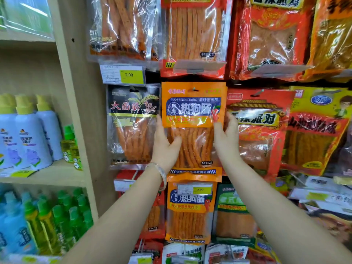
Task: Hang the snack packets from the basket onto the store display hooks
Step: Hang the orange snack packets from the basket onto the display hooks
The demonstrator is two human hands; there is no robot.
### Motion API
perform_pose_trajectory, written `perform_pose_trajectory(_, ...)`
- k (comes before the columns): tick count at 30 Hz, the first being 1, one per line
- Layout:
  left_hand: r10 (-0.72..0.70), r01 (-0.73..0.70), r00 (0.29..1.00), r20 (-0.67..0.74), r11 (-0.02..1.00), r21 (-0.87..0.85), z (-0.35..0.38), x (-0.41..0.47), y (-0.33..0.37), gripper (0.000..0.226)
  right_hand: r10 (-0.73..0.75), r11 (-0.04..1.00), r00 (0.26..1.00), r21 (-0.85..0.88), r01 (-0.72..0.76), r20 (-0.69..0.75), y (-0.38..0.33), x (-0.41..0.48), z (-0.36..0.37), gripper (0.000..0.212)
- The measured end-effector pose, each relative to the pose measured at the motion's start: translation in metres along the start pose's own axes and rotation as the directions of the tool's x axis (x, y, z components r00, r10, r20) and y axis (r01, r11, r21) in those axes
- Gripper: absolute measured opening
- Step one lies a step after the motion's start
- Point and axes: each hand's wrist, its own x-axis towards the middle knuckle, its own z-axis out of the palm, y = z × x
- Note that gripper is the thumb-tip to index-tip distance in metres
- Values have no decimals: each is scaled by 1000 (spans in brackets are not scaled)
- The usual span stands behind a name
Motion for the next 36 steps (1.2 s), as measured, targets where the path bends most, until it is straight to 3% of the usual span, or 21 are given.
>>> perform_pose_trajectory(3, -121, 120, 992, -17, 990, -76, 3, -1, 0, 72, 84, 991, 992, 99, -93, 92, 0, -8, 4, 34)
perform_pose_trajectory(7, -62, 61, 998, -11, 997, -55, 3, 9, 6, 53, 29, 998, 995, 61, -34, 91, -5, -4, 10, 48)
perform_pose_trajectory(10, -51, 51, 999, 4, 999, -16, 3, 9, -2, 60, -29, 1000, 988, 10, 27, 149, 5, -6, 8, 61)
perform_pose_trajectory(15, -17, 17, 999, 51, 1000, 15, 2, 1, -13, 61, 18, 992, 975, -124, 10, 223, 27, -14, -2, 75)
perform_pose_trajectory(18, -42, 42, 999, -1, 994, 104, 3, -2, -9, 87, 57, 988, 974, -150, -23, 221, 31, -18, -9, 76)
perform_pose_trajectory(21, 58, -42, 995, -78, 982, 186, 7, -16, -1, 94, 23, 988, 979, -152, 8, 202, 30, -22, -15, 81)
perform_pose_trajectory(25, 275, -158, 945, -175, 855, 494, 16, -33, 11, 69, -71, 980, 979, -167, 104, 193, 31, -25, -31, 77)
perform_pose_trajectory(28, 364, -241, 930, -60, 723, 647, 30, -40, 23, 53, -146, 967, 984, -197, 164, 104, 31, -23, -51, 62)
perform_pose_trajectory(32, 451, -419, 887, 104, 689, 591, 60, -44, 40, 49, -245, 929, 953, -324, 179, -177, 31, -4, -94, 53)
perform_pose_trajectory(34, 455, -447, 880, 134, 703, 553, 76, -43, 49, 46, -210, 921, 948, -372, 110, -238, 34, 12, -117, 56)
perform_pose_trajectory(36, 442, -448, 884, 150, 714, 539, 92, -40, 55, 45, -78, 933, 977, -360, 1, -201, 40, 30, -137, 61)
